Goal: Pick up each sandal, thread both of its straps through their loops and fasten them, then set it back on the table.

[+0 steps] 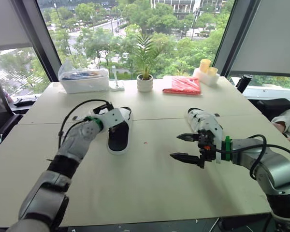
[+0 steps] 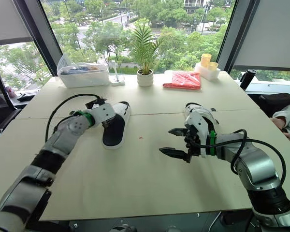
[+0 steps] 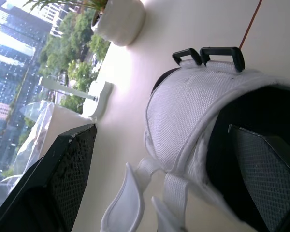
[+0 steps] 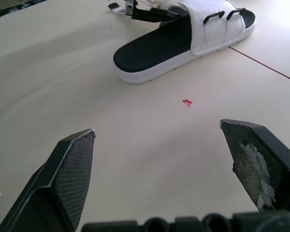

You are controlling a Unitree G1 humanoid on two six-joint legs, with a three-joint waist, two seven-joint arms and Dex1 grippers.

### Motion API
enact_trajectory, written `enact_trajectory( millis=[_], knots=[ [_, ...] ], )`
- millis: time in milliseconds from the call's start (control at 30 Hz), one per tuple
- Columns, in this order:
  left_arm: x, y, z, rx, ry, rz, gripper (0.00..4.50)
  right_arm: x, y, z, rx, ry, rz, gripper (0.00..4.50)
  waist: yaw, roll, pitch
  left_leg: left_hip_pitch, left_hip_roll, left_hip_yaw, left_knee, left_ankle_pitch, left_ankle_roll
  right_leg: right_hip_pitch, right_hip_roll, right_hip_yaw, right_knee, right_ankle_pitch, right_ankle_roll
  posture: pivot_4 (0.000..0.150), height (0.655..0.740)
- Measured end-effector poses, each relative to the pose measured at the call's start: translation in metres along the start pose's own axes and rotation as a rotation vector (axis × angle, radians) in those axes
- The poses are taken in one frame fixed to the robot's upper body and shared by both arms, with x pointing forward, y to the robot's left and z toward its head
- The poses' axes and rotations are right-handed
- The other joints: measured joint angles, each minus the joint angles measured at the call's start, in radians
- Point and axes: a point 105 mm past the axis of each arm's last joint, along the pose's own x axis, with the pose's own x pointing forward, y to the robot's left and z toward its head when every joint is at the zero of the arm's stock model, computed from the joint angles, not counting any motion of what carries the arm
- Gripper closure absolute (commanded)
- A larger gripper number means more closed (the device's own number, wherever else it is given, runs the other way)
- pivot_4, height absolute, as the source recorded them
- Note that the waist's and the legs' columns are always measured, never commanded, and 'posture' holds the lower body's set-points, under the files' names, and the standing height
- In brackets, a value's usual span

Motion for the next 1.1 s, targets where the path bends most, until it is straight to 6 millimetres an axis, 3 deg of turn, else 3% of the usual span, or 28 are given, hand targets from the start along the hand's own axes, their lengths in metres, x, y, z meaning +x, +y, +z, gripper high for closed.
enact_trajectory(
  millis=[167,367,467,600,700,933,1100],
  knots=[
    [0.028,-0.009,0.004,0.055,0.034,-0.009,0.02,0.002,-0.002,-0.002,-0.021,0.019,-0.008,0.00,-0.002,-0.002,0.001,0.000,0.000,0.000,0.001,0.000,0.000,0.000,0.000,-0.001,0.001,0.000,0.001,0.150,0.7400],
    [0.038,-0.007,-0.006,0.162,0.120,0.066,0.02,0.001,-0.005,-0.003,-0.022,0.024,-0.033,0.00,0.000,-0.003,0.002,-0.001,0.000,0.000,0.003,0.000,0.001,0.000,0.000,-0.001,0.002,0.000,0.001,0.150,0.7400],
    [0.040,-0.008,-0.008,0.187,0.147,0.089,0.87,0.001,-0.007,-0.003,-0.031,0.027,-0.049,0.00,0.000,-0.003,0.002,-0.001,-0.001,0.000,0.005,-0.001,0.002,0.000,0.000,-0.001,0.002,0.001,0.002,0.150,0.7400],
    [0.040,-0.018,-0.014,0.197,0.174,0.080,2.93,0.001,-0.008,-0.005,-0.031,0.032,-0.062,0.00,0.000,-0.004,0.002,-0.002,-0.001,0.000,0.006,-0.001,0.002,0.000,0.000,-0.001,0.003,0.001,0.002,0.150,0.7400],
    [0.042,-0.009,-0.007,0.204,0.160,0.107,4.44,0.001,-0.009,-0.005,-0.034,0.034,-0.070,0.00,0.001,-0.004,0.002,-0.002,-0.002,0.000,0.008,-0.001,0.002,0.000,0.000,-0.001,0.003,0.001,0.003,0.150,0.7400],
    [0.043,-0.009,-0.004,0.205,0.140,0.118,4.48,0.000,-0.010,-0.006,-0.034,0.037,-0.080,0.00,0.001,-0.004,0.002,-0.003,-0.005,0.000,0.010,-0.002,0.004,0.001,-0.003,-0.001,0.003,0.001,0.005,0.150,0.7400],
    [0.038,-0.008,0.009,0.223,-0.012,0.089,4.48,-0.001,-0.014,-0.003,-0.051,0.031,-0.095,0.00,0.000,-0.004,0.002,-0.006,-0.005,0.000,0.011,-0.002,0.004,-0.002,-0.004,-0.001,0.004,0.002,0.006,0.150,0.7400]
  ],
)
